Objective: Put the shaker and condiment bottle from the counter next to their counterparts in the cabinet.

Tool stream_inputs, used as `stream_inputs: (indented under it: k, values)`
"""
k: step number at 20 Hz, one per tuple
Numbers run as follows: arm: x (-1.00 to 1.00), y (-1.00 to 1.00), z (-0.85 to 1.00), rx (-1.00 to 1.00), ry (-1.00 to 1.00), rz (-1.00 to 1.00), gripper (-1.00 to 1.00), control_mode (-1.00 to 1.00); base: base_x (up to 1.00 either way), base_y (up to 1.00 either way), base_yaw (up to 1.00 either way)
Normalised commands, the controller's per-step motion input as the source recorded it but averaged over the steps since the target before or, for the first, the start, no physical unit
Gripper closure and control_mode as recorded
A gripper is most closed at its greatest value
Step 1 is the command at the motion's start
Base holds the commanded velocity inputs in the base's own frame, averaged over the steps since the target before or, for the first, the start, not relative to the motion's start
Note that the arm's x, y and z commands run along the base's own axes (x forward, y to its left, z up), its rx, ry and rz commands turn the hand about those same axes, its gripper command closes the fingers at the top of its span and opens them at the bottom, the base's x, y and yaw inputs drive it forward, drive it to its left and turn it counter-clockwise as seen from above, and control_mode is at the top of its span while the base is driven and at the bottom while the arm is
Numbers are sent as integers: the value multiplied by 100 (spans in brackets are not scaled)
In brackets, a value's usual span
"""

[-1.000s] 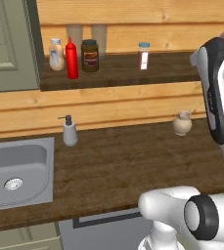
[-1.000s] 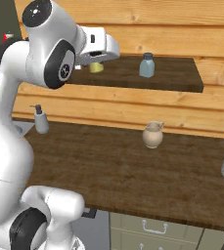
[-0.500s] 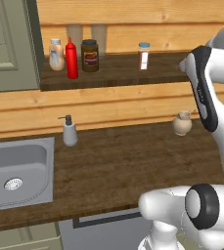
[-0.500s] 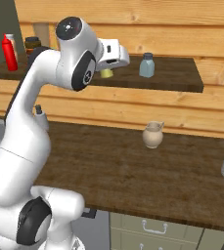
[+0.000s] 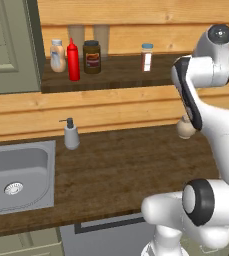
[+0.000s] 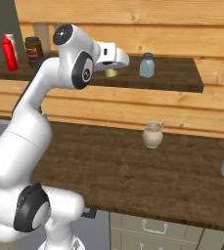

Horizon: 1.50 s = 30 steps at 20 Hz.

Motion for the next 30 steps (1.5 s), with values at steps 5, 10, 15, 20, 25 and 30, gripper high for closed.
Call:
stream_inputs:
  k: [5, 10, 15, 20, 25, 30]
  values:
    - [41, 0, -5, 0, -1, -27, 100, -100, 0, 0, 0]
    - [29, -1, -13, 3, -4, -26, 100, -100, 0, 0, 0]
    - [24, -5, -11, 3, -8, -29, 100, -100, 0, 0, 0]
    - [29, -1, 0, 0, -11, -27, 100, -100, 0, 0, 0]
    - [23, -3, -6, 0, -11, -26, 100, -100, 0, 0, 0]
    - [30, -27, -16, 0, -10, -17, 100, -100, 0, 0, 0]
